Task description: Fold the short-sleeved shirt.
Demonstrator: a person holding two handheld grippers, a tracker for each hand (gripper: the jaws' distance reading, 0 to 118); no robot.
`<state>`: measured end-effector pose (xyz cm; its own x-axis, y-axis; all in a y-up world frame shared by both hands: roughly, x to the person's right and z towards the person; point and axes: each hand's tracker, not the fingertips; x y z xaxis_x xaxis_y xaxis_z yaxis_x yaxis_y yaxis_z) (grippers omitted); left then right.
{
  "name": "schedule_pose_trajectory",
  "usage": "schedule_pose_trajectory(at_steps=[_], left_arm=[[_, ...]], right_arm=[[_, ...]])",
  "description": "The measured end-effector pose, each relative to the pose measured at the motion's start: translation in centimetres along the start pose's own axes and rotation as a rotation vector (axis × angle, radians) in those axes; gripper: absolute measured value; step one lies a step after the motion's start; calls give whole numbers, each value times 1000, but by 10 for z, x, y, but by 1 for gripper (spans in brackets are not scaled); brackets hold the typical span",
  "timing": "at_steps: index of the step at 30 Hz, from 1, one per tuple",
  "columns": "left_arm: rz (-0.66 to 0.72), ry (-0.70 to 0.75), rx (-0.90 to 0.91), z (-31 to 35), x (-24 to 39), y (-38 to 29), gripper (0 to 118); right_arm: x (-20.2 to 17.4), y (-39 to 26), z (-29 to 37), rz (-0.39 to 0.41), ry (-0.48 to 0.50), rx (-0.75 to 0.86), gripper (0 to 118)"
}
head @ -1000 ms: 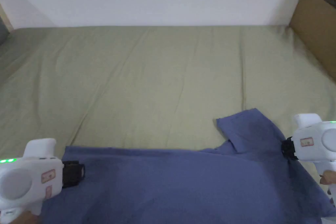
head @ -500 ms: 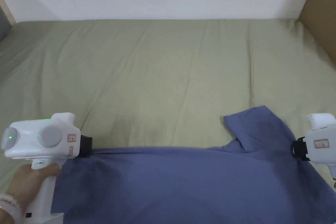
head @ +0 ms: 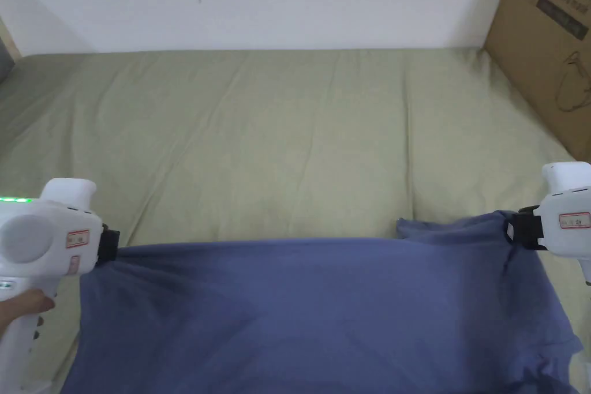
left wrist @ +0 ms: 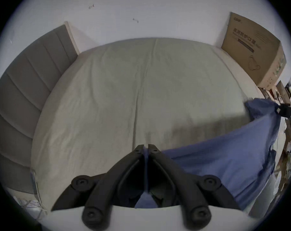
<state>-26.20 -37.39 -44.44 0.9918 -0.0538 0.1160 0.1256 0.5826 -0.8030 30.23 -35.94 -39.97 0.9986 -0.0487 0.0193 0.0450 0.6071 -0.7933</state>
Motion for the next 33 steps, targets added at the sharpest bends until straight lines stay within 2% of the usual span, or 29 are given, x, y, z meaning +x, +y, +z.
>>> schedule_pose_trajectory(at_steps=[8,13,14,15,17,18,19,20,21,22,23,24,26,31,32,33], left_arm=[[-12,-14,44,79,-7,-92,2],[-59,6,-61,95,-1,-166,2],[-46,-6,-86,85,-4,-123,2],[-39,-9,-115,87,-1,-147,2],[-48,-1,-147,80,2,-149,2],[-54,-4,-159,78,2,-145,3],[-60,-1,-148,68,5,-219,9],[-68,20,-154,66,6,-221,22],[-74,71,-162,65,5,-222,43],[-72,81,-155,65,3,-222,55],[-61,90,-136,73,-2,-224,62],[-36,94,-104,77,-7,-222,72],[7,86,-72,84,-15,-215,84],[177,1,49,113,-25,-194,88],[211,-30,63,117,-26,-192,87],[247,-57,67,119,-27,-191,78]], right_arm=[[-5,-95,82,36,19,-12,0],[-6,-170,95,62,23,-120,0],[-6,-183,93,51,21,-138,0],[-5,-195,88,43,26,-165,0],[-2,-212,77,15,19,-203,0],[-2,-218,72,13,27,-197,0],[-2,-223,69,6,23,-201,0],[-3,-225,67,3,15,-209,1],[-5,-227,66,10,15,-216,16],[-7,-227,68,27,2,-218,39],[-10,-227,69,56,-21,-220,68],[-12,-225,70,81,-45,-231,86],[-17,-217,80,94,-60,-203,86],[-37,-183,102,48,-11,-81,85],[-45,-176,103,45,-3,-57,83],[-53,-170,103,51,10,-32,69]])
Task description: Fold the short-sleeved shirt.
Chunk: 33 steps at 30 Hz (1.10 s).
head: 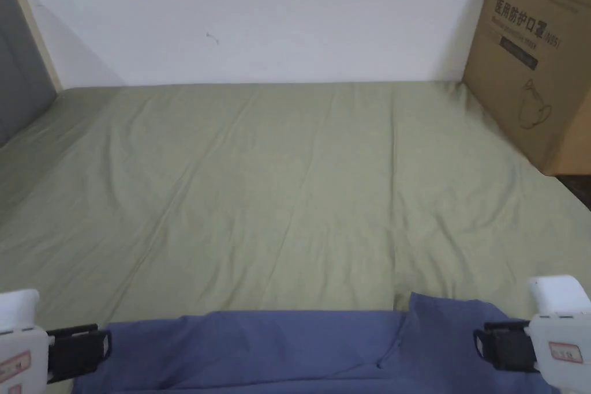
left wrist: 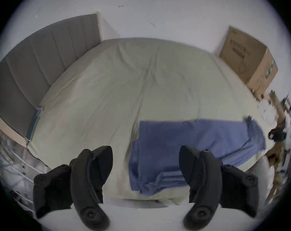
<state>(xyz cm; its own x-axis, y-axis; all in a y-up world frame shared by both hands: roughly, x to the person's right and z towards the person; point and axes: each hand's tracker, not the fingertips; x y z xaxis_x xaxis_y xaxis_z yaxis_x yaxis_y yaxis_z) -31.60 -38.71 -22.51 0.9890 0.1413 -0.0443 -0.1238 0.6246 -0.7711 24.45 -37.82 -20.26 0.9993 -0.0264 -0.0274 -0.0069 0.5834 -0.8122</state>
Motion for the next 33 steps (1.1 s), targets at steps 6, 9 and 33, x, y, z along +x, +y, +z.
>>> schedule_pose_trajectory(at_steps=[6,9,33], left_arm=[[76,-17,-48,-17,-10,-10,0],[202,-104,-49,-21,-25,-20,0],[692,-454,-173,-89,-117,-65,2]], right_arm=[[-57,18,-28,-15,42,38,2],[-82,19,-42,-51,136,6,1],[-133,14,-72,88,143,-98,1]])
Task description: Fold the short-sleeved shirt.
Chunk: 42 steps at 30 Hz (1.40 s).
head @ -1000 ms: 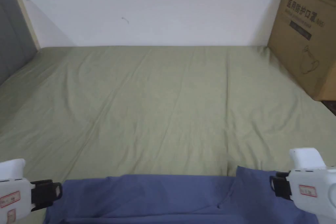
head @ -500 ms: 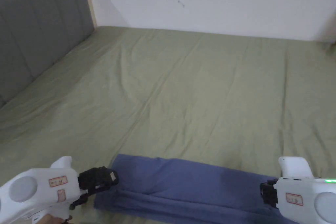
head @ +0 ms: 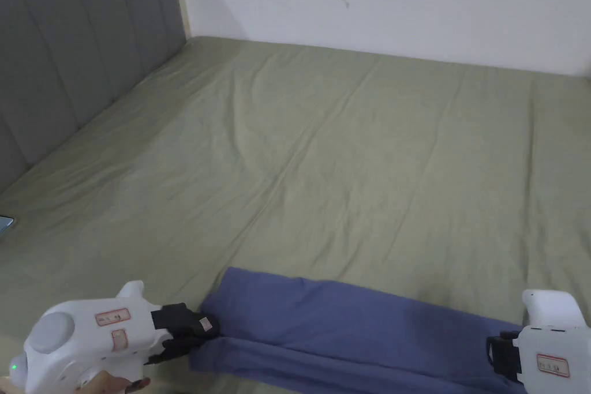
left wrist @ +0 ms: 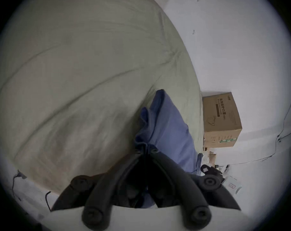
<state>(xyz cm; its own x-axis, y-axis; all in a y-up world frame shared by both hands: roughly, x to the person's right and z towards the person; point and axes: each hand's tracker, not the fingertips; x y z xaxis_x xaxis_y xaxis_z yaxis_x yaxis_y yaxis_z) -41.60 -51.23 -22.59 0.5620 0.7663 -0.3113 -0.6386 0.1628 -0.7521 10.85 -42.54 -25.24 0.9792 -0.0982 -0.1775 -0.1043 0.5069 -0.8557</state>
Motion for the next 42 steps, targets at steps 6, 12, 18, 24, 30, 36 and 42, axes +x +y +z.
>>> schedule_pose_trajectory(at_steps=[6,12,18,24,30,36,42], left_arm=[[-24,1,-3,23,8,5,2],[-40,52,28,36,8,15,2],[-56,145,121,73,5,42,2],[-88,134,154,79,45,30,2],[-417,132,181,69,158,-7,2],[-727,-3,20,-4,259,-80,2],[-903,-20,-259,-121,287,-164,5]], right_arm=[[10,0,-3,-49,-9,-13,1],[12,1,-1,-43,-26,-17,1],[20,1,0,-62,-26,-16,1],[24,-5,2,-110,-15,-16,1],[35,-11,9,-136,-14,-8,1],[60,-23,20,-206,-14,12,1],[92,-41,31,-305,-7,27,1]])
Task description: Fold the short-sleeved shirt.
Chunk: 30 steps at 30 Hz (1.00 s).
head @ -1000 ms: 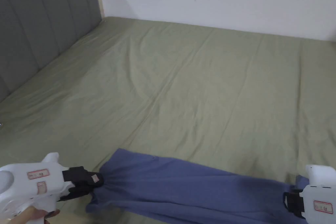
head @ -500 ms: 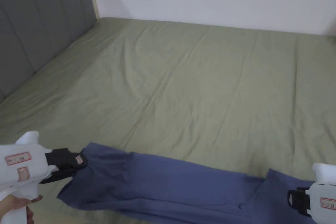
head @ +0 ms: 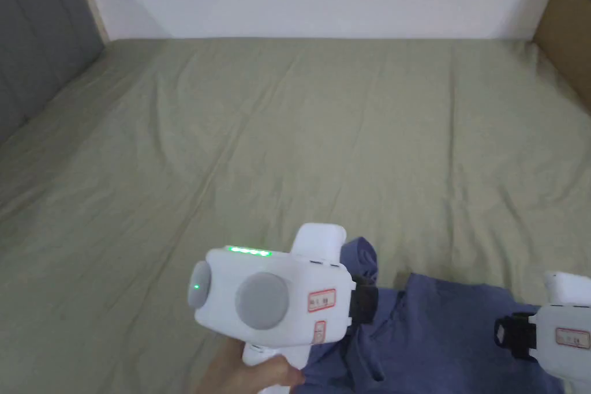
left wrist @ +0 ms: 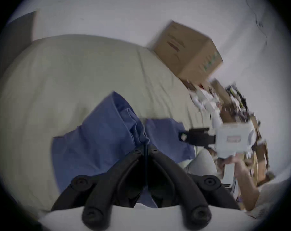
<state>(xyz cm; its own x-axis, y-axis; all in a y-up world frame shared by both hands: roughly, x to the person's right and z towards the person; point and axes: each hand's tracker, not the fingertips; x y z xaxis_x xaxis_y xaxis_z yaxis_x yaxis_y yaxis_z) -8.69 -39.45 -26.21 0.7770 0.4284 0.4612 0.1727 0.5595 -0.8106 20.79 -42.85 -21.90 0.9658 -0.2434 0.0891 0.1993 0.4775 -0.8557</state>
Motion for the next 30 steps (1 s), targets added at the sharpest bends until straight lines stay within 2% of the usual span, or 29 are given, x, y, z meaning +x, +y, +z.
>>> schedule_pose_trajectory(at_steps=[1,2,3,4,5,9,10,11,12,13,14,15,17,23,27,30], left_arm=[[-4,7,-57,-20,3,-3,16],[12,-2,-81,-32,3,-6,36],[27,-27,-95,-44,0,-8,72],[46,-13,-129,-50,0,-10,96],[80,11,-129,-49,-5,-11,103],[158,42,-42,-17,-29,-5,99],[187,49,-11,-6,-37,-4,96],[220,49,25,7,-46,-5,86],[244,54,56,19,-54,-4,56],[250,71,72,27,-61,-6,17],[253,95,70,28,-68,-8,0],[266,173,56,25,-72,-14,0],[250,189,13,16,-82,-20,0],[319,33,-79,-35,-72,-44,0],[199,61,-111,-55,-34,-44,0],[184,27,-119,-61,-20,-41,0]], right_arm=[[5,-2,3,-16,1,0,1],[10,-3,5,-22,-2,4,1],[14,-4,8,-26,-7,11,1],[18,-5,11,-31,-16,15,1],[21,-6,14,-33,-21,18,1],[30,-6,20,-50,-20,34,1],[29,-6,19,-51,-19,38,1],[28,-5,19,-49,-19,41,1],[27,-5,19,-48,-18,43,1],[25,-5,17,-44,-15,45,1],[24,-4,16,-42,-10,46,1],[22,-4,14,-40,-5,47,1],[18,-3,11,-39,11,47,1],[11,-4,6,-26,30,36,1],[11,-7,6,-25,30,27,1],[13,-8,5,-30,25,22,1]])
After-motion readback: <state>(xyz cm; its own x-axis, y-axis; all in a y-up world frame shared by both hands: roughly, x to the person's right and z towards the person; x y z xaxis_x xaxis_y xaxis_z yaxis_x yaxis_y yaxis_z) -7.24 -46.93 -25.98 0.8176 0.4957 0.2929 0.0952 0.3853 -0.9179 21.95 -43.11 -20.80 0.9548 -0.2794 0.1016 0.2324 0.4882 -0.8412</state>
